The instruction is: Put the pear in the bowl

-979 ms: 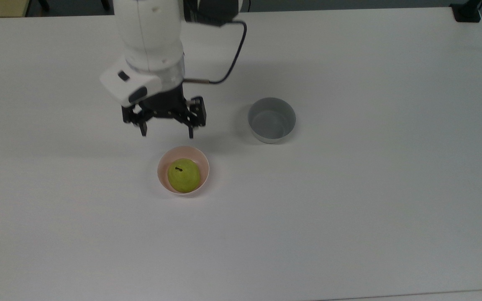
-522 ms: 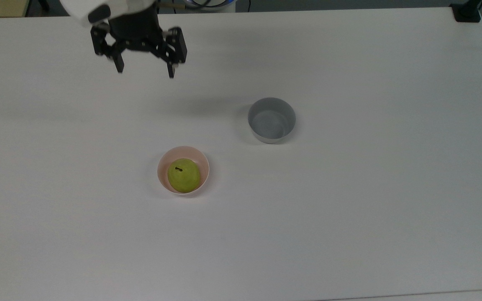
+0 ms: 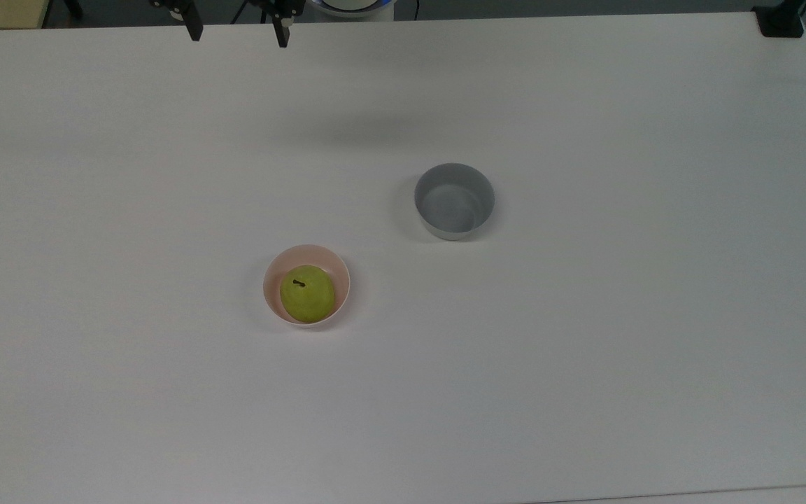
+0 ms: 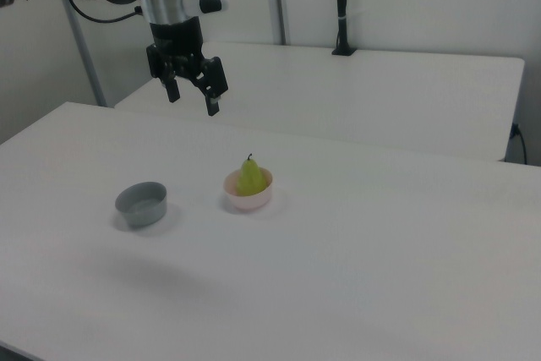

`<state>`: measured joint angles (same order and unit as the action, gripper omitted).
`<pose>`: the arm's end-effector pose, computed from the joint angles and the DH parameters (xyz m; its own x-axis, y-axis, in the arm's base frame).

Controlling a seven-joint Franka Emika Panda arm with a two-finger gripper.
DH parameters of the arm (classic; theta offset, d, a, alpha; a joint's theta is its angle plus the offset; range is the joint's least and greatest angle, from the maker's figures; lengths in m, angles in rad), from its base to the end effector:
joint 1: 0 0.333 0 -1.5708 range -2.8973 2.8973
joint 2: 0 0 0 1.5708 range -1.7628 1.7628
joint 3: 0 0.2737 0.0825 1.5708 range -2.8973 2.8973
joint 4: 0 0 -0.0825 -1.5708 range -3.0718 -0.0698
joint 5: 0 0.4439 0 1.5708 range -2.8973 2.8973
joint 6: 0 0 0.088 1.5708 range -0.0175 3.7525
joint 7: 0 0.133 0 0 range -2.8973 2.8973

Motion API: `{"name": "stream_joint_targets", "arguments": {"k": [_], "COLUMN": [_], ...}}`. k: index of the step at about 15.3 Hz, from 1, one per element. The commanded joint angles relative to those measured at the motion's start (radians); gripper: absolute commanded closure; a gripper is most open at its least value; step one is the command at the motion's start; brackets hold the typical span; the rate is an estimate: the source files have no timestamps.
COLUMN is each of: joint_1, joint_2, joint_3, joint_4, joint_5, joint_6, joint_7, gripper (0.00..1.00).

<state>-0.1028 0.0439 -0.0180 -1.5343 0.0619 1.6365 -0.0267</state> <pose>0.6309 -0.0685 0.5546 0.9934 -0.0978 0.0598 -0.0942 -0.9938 -0.0595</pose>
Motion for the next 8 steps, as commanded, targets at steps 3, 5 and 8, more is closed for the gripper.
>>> {"name": "stream_joint_targets", "arguments": {"k": [3,5,8], "joint_1": [-0.020,-0.020,-0.020], "joint_2": [-0.026,-0.021,-0.021], "joint_3": [0.015,0.012,0.010], "joint_4": [-0.050,-0.050,-0.052], "joint_5": [0.044,0.047,0.045], "joint_6": [0.042,0.060,0.060], "joint_7": [-0.116,-0.125,-0.134], "gripper": [0.00,0.00,0.00]}}
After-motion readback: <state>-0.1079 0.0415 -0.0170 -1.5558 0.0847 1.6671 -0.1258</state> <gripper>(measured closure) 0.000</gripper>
